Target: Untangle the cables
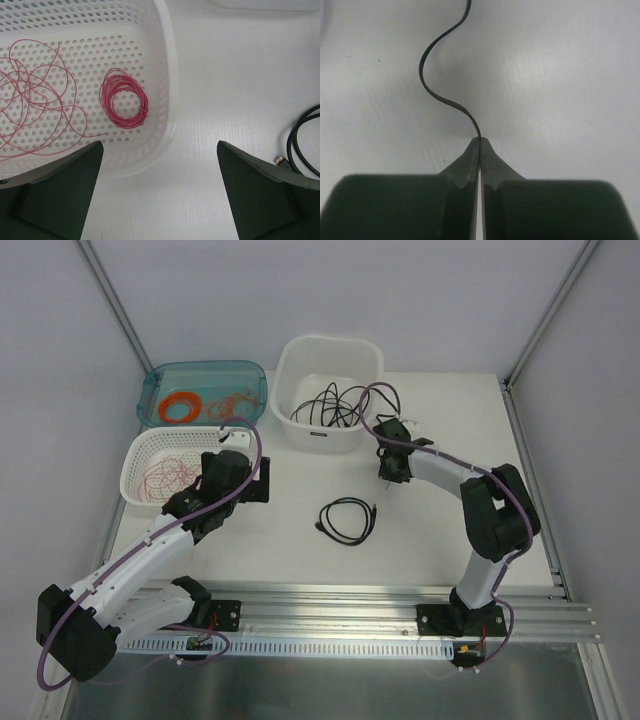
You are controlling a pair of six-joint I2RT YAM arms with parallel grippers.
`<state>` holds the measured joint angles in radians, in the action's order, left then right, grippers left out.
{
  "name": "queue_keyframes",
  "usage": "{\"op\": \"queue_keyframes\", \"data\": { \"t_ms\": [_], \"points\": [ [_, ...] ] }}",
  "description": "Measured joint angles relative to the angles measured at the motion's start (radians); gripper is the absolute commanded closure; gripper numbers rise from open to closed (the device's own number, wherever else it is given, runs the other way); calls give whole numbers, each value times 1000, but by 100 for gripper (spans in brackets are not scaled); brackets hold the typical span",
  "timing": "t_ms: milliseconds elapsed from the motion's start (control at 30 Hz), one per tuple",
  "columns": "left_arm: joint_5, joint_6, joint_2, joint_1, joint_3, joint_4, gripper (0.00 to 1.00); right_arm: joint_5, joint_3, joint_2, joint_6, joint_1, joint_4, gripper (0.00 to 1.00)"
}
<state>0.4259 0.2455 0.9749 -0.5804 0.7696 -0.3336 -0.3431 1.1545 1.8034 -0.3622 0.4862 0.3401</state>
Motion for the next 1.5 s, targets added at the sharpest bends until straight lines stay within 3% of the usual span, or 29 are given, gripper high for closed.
{"op": "queue_keyframes", "data": {
  "t_ms": [167, 533, 867, 1033, 1200, 1233, 1400, 1500],
  "points": [
    [0, 0, 0, 0, 0, 0, 1, -89, 50, -133, 72, -12, 86, 99],
    [0, 0, -3, 0, 0, 0, 1, -52, 475, -305, 318, 6, 92, 99],
    [0, 0, -5, 0, 0, 0, 1, 219, 823, -169, 485, 79, -69, 99],
    [0, 0, -6, 0, 0, 0, 1, 327, 875, -38, 510, 85, -135, 99],
    [0, 0, -7, 0, 0, 0, 1, 314, 863, 89, 511, 87, -134, 99],
    [0, 0, -7, 0, 0, 0, 1, 303, 854, 102, 510, 87, -129, 97],
    [-1, 0, -7, 0, 0, 0, 1, 249, 841, 175, 500, 84, -69, 56],
    [-2, 0, -7, 0, 0, 0, 1, 233, 814, 175, 493, 79, -45, 39]
  ]
}}
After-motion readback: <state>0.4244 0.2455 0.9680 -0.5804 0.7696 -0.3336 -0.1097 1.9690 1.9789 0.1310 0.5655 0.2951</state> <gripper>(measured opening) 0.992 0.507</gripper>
